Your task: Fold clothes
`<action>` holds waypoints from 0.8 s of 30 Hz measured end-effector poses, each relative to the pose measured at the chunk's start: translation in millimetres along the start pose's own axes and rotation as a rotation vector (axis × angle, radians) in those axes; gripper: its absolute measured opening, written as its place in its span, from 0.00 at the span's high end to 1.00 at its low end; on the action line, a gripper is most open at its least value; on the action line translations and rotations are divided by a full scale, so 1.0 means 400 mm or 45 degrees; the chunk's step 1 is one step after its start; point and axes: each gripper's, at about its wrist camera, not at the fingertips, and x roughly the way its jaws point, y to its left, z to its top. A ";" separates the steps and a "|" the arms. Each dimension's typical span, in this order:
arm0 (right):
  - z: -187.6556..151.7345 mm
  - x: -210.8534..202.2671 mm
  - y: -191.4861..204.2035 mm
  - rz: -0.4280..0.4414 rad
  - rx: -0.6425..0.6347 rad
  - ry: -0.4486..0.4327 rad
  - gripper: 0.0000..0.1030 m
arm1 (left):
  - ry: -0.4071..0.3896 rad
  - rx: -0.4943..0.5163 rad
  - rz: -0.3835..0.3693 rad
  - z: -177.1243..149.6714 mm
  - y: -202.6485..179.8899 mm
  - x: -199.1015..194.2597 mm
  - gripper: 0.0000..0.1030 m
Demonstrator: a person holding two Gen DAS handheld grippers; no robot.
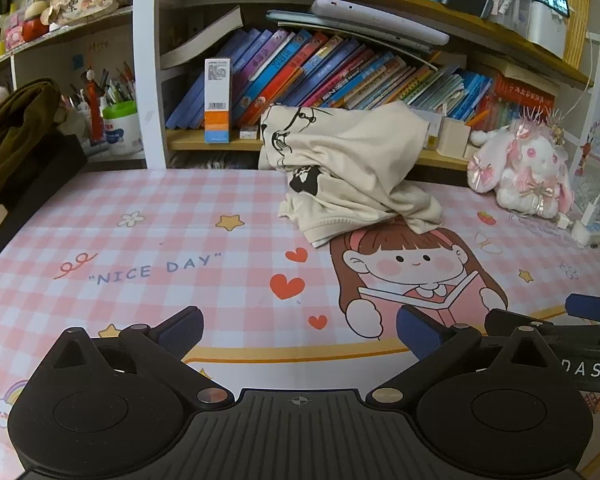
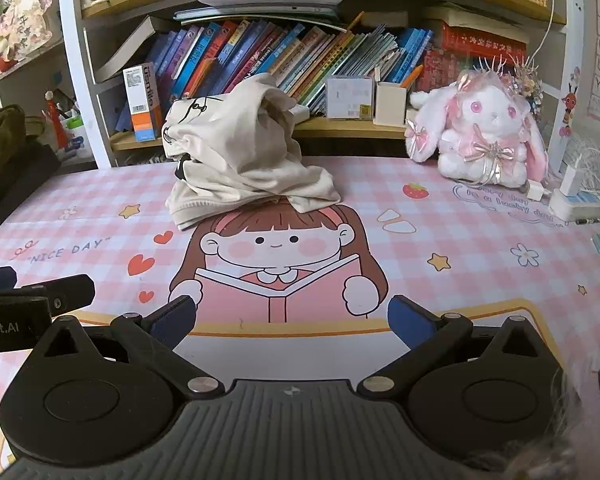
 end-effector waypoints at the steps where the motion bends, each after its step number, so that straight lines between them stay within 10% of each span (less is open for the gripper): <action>1: 0.001 0.000 0.001 0.001 -0.002 -0.001 0.00 | 0.006 -0.004 -0.003 0.000 0.003 0.000 0.00; 24: -0.002 0.012 0.013 -0.011 -0.022 0.014 0.00 | 0.020 -0.013 0.019 -0.006 0.009 0.012 0.00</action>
